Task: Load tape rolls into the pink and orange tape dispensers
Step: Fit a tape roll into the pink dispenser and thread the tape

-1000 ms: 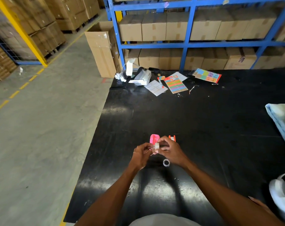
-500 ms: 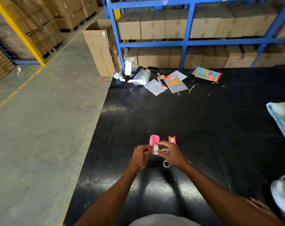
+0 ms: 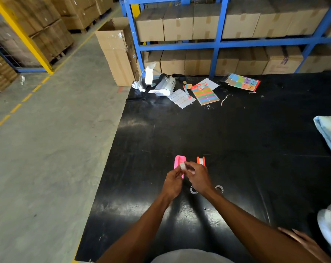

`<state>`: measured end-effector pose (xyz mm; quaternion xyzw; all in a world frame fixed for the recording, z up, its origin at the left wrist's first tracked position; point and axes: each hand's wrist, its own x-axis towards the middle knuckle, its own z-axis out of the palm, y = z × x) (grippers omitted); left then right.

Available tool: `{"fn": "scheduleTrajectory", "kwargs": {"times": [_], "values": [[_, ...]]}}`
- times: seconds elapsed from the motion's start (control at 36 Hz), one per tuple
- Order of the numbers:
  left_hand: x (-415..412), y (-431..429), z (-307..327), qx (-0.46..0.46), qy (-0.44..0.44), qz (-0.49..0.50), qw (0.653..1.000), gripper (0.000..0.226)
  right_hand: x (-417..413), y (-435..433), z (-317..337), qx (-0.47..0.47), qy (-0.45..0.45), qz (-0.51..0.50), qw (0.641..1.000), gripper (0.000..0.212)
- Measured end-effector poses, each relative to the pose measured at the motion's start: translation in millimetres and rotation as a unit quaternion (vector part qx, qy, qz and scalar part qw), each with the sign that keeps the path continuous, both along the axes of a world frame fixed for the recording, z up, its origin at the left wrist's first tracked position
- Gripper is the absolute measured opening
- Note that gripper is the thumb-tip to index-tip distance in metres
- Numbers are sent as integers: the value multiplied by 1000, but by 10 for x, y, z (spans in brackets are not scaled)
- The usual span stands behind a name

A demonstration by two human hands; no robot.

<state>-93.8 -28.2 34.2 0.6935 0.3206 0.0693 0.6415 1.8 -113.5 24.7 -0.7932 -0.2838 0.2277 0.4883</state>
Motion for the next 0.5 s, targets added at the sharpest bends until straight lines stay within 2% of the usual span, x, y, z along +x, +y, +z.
{"fn": "scheduleTrajectory", "kwargs": {"times": [0.14,0.36,0.42,0.5], "values": [[33,7,0,-22,12,-1,1000,46,-28,23,-28,-7,-2,-9,1000,13],[57,24,-43,-70,38,-8,997,50,-75,28,-176,-8,23,-42,999,18],[26,88,-33,-68,51,-27,996,50,-43,14,-221,-15,37,-32,999,23],[-1,196,-101,-50,71,-73,994,49,66,13,-322,-53,66,7,996,42]]}}
